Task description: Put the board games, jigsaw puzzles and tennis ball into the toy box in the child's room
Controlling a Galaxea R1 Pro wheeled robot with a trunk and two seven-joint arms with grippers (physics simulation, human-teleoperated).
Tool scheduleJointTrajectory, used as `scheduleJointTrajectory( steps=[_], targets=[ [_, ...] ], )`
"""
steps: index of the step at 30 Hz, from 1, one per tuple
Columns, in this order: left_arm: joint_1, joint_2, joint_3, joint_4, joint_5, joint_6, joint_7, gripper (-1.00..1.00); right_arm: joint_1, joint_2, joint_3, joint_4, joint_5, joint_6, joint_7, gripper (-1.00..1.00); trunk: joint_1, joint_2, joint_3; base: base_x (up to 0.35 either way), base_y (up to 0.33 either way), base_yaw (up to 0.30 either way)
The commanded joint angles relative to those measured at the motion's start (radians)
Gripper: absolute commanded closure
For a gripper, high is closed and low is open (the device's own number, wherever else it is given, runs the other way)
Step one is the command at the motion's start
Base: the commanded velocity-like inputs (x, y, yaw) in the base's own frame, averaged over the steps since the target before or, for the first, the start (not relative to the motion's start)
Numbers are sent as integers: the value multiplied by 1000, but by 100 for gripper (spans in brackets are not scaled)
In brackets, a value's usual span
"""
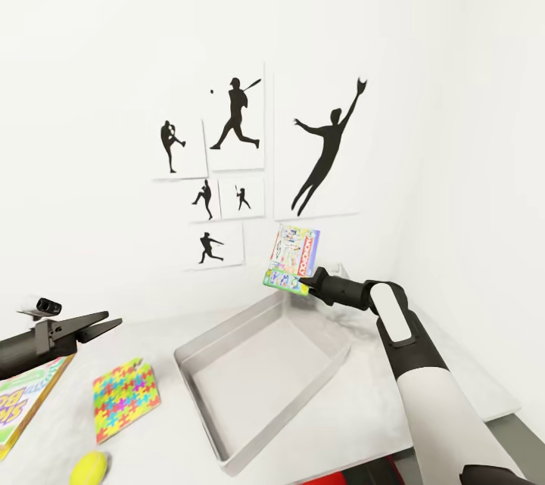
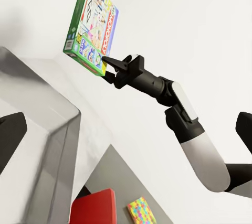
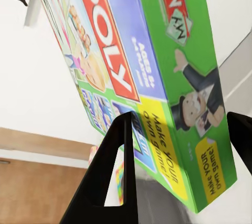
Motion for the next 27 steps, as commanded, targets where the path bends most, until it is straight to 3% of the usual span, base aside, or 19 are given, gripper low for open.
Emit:
scheduleJointTrajectory(
  steps=[1,27],
  targets=[
    [-1,0,0,0,0,5,-3,-100,-1,1,-4,0,9,6,10,100,1,-2,-2,90,8,0],
    [-1,1,3,0,0,5,-4,-100,2,-4,-7,-43,9,13,8,100,1,-2,-2,7,1,0]
  ],
)
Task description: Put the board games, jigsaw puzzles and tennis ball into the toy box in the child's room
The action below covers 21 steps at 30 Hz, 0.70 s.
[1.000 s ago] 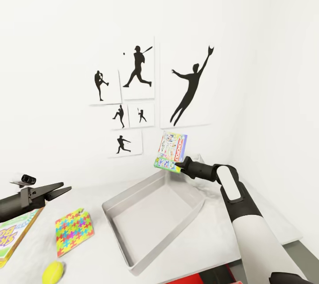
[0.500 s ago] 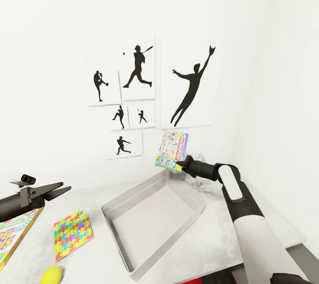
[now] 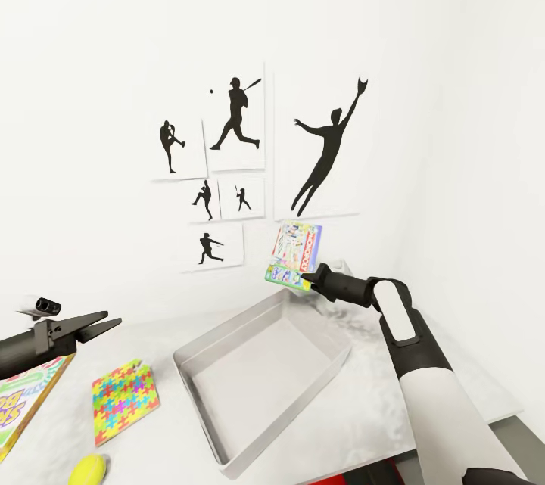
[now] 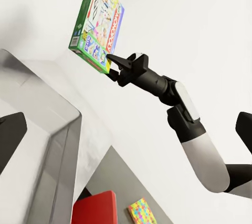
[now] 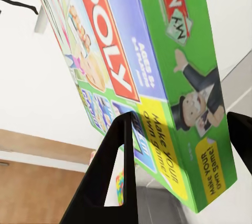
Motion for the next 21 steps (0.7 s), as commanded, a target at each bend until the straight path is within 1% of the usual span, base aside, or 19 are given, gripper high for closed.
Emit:
scheduleJointTrajectory(
  steps=[1,9,14,16,19,21],
  targets=[
    [-1,0,0,0,0,5,-3,-100,-1,2,-4,0,10,6,10,100,1,-2,-2,0,0,0],
    [-1,1,2,0,0,5,-3,-100,-1,1,-1,2,11,10,10,100,1,-2,-2,0,0,0],
    [-1,1,1,0,0,5,-3,-100,-3,-8,-2,12,7,18,12,100,1,-2,-2,0,0,0],
    [-1,1,1,0,0,5,-3,-100,-9,-13,-3,15,7,35,12,100,1,-2,-2,0,0,0],
    [-1,1,0,0,0,5,-3,-100,-19,-30,-3,19,8,93,12,100,1,-2,-2,0,0,0],
    [-1,1,1,0,0,5,-3,-100,-34,-42,2,27,8,98,11,100,1,-2,-2,0,0,0]
  ],
)
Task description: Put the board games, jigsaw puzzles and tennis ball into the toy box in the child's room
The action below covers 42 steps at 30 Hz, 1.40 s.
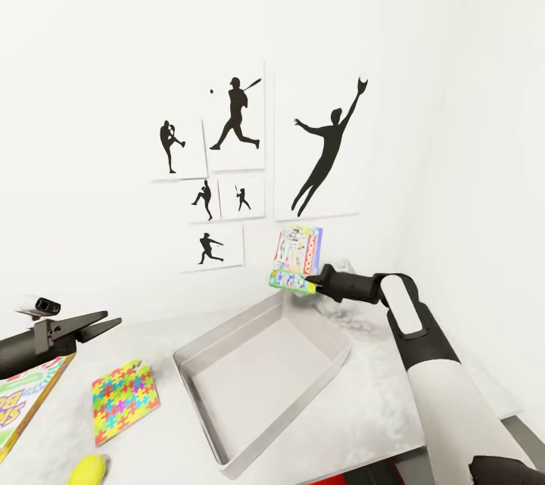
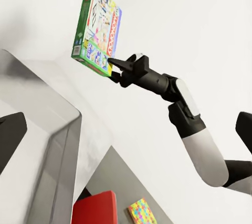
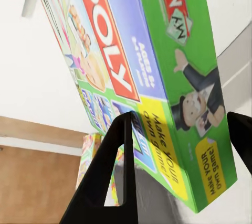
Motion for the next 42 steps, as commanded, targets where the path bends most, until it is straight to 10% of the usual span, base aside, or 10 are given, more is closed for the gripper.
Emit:
scheduleJointTrajectory(
  steps=[1,7,15,34,42],
  targets=[
    [-1,0,0,0,1,5,-3,-100,-9,-3,6,13,10,6,10,100,1,-2,-2,0,0,0],
    [-1,1,0,0,1,5,-4,-100,-108,-18,161,230,10,6,9,100,1,-2,-2,0,0,0],
    [-1,1,0,0,1,5,-4,-100,-196,-38,244,452,11,6,9,100,1,-2,-2,0,0,0],
    [-1,1,-2,0,1,5,-4,-100,-217,-46,521,572,12,6,11,100,1,-2,-2,0,0,0],
    [-1,1,-1,0,2,5,-4,-100,-217,-42,551,571,31,6,10,100,1,-2,-2,0,0,0]
  ],
)
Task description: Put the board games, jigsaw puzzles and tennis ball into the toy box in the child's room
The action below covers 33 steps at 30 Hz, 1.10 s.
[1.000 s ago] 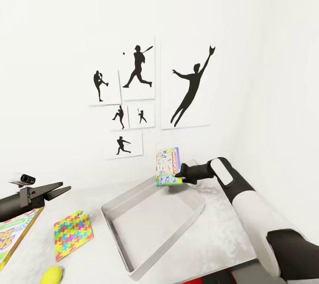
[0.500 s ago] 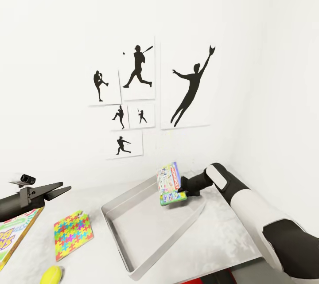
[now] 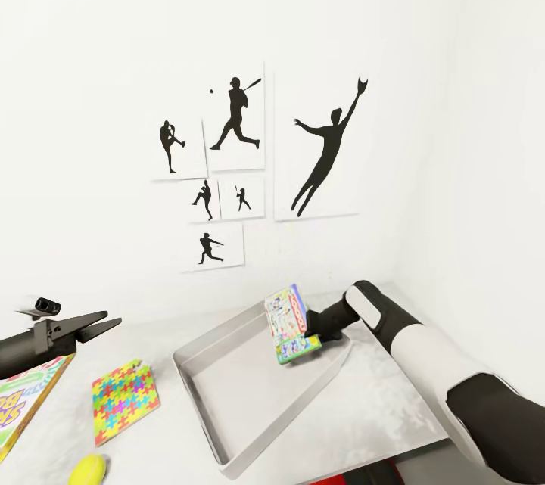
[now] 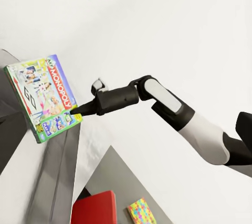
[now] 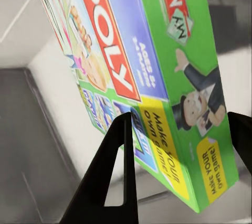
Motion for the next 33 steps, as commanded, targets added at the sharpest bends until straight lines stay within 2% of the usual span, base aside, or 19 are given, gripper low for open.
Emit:
scheduleJointTrajectory(
  steps=[1,4,9,13,15,18,22,29,33],
  targets=[
    [-1,0,0,0,0,5,-2,-100,-1,-1,7,-1,11,2,10,100,1,-2,-2,0,0,0],
    [-1,0,0,0,0,5,-2,-100,-2,-1,13,-3,32,2,10,100,1,-2,-2,0,0,0],
    [-1,0,1,0,0,5,-2,-100,-21,3,26,0,40,2,10,100,1,-2,-2,0,0,0],
    [-1,0,1,0,0,5,-2,-100,-42,10,75,8,40,2,10,100,1,-2,-2,0,0,0],
    [-1,0,1,0,0,5,-2,-100,-63,17,100,47,40,2,10,100,1,-2,-2,0,0,0],
    [-1,0,1,0,0,5,-2,-100,-105,39,132,140,41,2,10,100,1,-2,-2,0,0,0],
    [-1,0,-1,0,0,5,-2,-100,-120,50,195,171,41,2,10,100,1,-2,-2,0,0,0],
    [-1,0,-2,0,0,5,-2,-100,-122,63,226,176,41,2,10,100,1,-2,-2,0,0,0],
    [-1,0,-3,0,0,5,-2,-100,-122,78,276,178,41,2,10,100,1,-2,-2,0,0,0]
  ],
)
